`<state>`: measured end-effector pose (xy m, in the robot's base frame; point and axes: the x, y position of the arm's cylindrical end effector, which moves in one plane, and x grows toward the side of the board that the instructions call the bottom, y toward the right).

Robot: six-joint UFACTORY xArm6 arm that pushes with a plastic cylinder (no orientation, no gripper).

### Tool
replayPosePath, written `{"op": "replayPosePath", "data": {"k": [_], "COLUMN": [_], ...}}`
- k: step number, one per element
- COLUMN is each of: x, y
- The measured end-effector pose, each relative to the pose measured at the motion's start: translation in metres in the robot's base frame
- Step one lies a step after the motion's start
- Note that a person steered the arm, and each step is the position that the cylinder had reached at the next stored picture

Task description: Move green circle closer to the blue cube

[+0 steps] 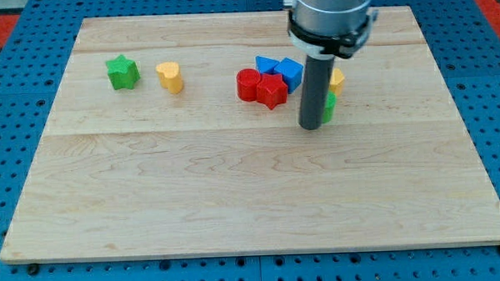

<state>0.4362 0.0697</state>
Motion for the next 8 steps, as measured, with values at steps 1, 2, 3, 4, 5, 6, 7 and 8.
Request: {"op": "replayPosePath", "data": {"k": [1,2,3,4,5,6,7,8], "x": [-0.018,-0.029,-0.018,0.005,0.009,0.01,0.003,-0.015], "y": [-0.023,-0.033,-0.032,-0.007,0.043,0.099,0.1,0.087]}}
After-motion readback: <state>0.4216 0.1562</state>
